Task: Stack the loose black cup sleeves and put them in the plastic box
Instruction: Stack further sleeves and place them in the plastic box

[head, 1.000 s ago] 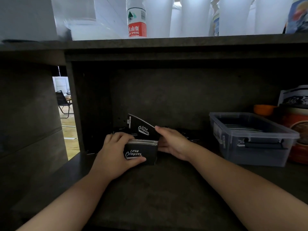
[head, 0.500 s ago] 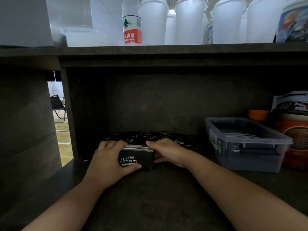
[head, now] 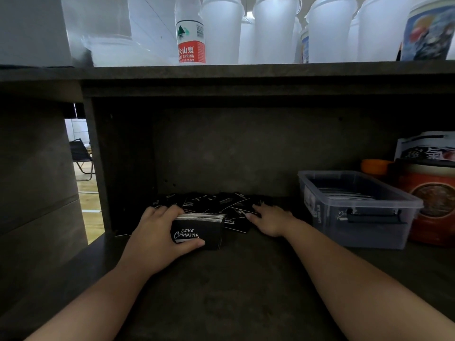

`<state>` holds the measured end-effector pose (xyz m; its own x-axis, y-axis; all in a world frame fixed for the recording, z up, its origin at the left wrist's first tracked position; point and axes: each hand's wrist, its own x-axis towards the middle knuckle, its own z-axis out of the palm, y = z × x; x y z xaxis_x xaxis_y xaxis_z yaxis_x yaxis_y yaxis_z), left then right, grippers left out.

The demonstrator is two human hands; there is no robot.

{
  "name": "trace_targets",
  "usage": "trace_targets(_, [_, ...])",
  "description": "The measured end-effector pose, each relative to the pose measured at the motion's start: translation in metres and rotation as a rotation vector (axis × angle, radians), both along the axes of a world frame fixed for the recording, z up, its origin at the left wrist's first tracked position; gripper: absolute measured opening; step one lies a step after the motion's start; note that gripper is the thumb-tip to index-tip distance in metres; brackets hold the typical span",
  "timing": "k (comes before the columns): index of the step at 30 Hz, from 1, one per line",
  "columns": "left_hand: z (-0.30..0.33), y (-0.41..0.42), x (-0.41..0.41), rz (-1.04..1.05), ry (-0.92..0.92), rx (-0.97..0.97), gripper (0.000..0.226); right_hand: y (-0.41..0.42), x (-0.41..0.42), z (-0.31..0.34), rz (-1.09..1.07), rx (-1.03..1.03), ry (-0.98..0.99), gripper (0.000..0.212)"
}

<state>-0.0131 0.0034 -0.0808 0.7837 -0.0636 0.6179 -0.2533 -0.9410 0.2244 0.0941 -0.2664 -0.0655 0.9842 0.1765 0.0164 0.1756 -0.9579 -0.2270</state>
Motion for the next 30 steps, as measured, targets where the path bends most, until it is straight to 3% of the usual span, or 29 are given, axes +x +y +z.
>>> trace_targets(4, [0.001, -0.001, -0.001, 0.009, -0.002, 0.009, 0.092, -0.001, 0.002, 0.005, -0.103, 0.122, -0.169, 0.047])
trace_targets(8, [0.003, -0.001, -0.002, 0.006, 0.006, 0.001, 0.093, -0.005, -0.001, 0.005, -0.116, 0.258, -0.106, 0.051])
trace_targets(12, [0.002, -0.002, -0.001, 0.009, 0.006, 0.002, 0.093, -0.008, -0.003, 0.008, -0.108, 0.251, -0.201, 0.04])
trace_targets(17, [0.001, -0.002, -0.001, 0.006, 0.007, -0.001, 0.091, -0.004, -0.003, 0.006, -0.128, 0.263, -0.172, 0.06])
trace_targets(24, [0.002, -0.002, -0.002, 0.002, 0.008, 0.002, 0.089, -0.006, -0.006, 0.009, -0.158, 0.271, -0.159, 0.056])
trace_targets(27, [0.002, -0.002, -0.002, 0.01, 0.014, 0.012, 0.091, -0.004, -0.008, 0.011, -0.145, 0.311, -0.255, 0.064])
trace_targets(30, [0.002, -0.003, -0.002, 0.017, 0.013, 0.013, 0.094, -0.002, -0.01, 0.014, -0.091, 0.523, -0.414, 0.06])
